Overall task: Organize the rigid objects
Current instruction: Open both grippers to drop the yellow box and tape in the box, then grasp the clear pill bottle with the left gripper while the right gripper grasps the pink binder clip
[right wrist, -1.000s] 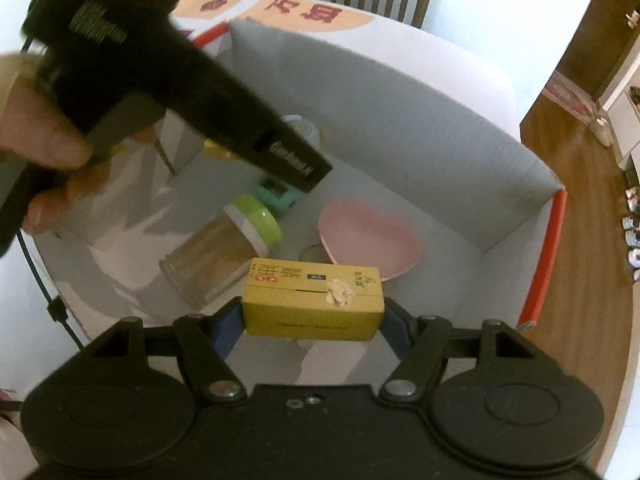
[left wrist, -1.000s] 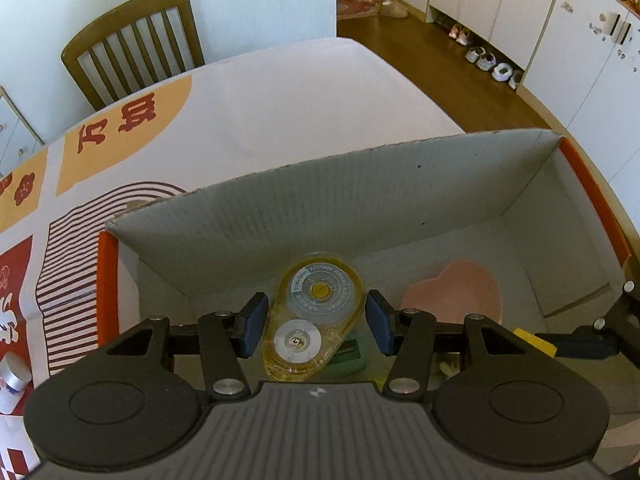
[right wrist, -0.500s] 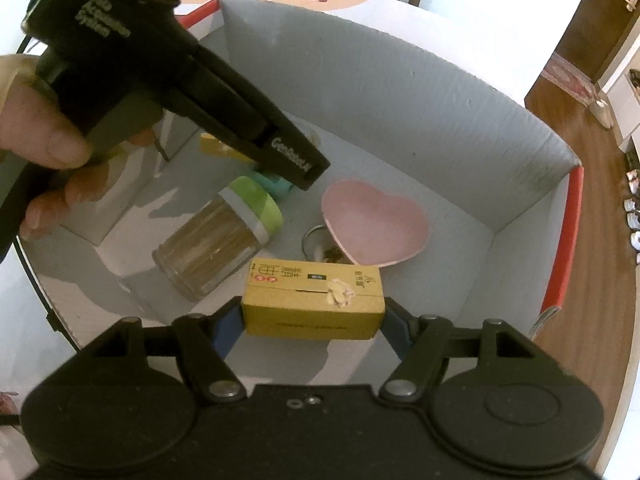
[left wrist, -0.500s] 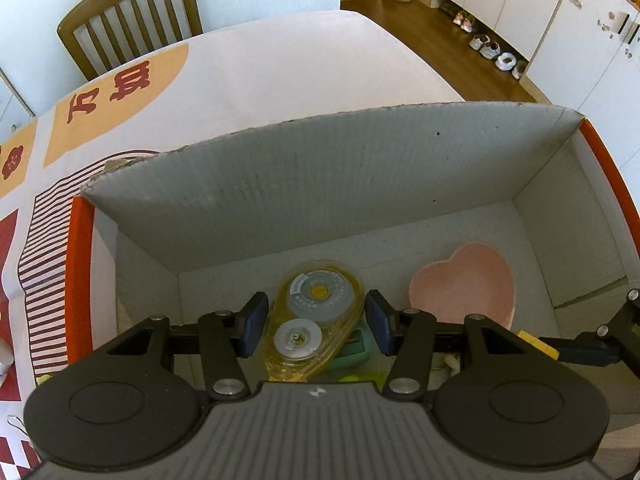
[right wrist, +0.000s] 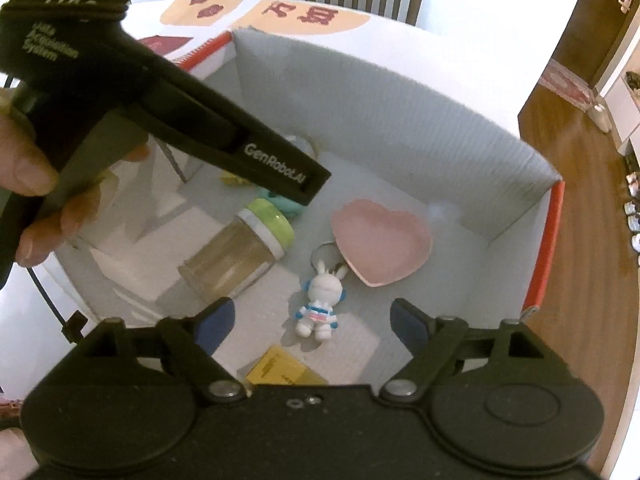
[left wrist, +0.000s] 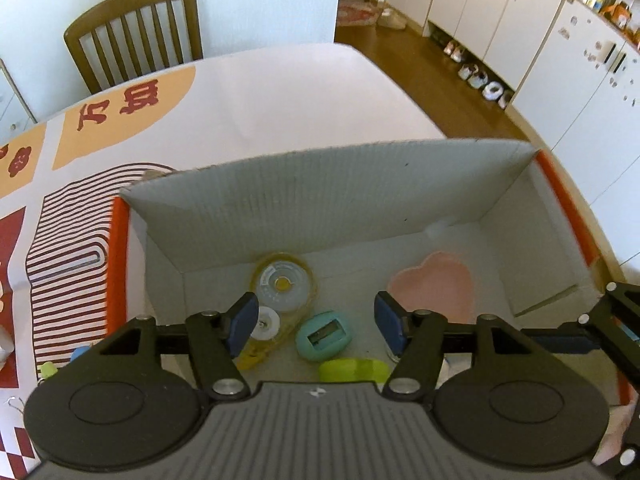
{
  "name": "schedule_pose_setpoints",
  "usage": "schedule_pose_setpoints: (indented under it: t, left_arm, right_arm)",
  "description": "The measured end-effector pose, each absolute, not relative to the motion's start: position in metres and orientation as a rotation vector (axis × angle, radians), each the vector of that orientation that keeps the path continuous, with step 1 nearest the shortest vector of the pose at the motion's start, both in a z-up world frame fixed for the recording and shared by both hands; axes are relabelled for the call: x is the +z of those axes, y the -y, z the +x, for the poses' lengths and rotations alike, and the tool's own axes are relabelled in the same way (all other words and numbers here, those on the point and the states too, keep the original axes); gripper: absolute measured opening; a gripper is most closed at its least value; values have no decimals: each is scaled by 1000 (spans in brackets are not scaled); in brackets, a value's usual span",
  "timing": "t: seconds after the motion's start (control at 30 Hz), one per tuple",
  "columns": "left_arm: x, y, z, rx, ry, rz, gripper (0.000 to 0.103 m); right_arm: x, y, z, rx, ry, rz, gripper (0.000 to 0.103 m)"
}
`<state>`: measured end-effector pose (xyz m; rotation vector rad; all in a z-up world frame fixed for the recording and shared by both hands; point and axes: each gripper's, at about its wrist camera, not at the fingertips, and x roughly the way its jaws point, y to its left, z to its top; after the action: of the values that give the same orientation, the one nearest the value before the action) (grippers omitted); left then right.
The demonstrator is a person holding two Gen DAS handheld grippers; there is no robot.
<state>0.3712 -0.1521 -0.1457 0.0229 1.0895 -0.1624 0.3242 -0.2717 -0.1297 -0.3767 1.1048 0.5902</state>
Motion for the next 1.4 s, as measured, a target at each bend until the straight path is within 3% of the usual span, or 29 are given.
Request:
schedule_pose_setpoints:
  t: [0.8, 0.9, 1.4]
  left_arm:
    - [-56, 70, 262, -97, -882, -71, 64]
    - [-50, 49, 249, -67, -858, -83, 75]
    - [-57, -67, 210, 57, -847, -138, 83]
  right_arm:
    - [-67, 239, 270, 695, -921, -355, 93]
    - [-59, 229, 263, 724, -886, -345, 98]
    - [-57, 135, 229, 849, -851, -342, 102]
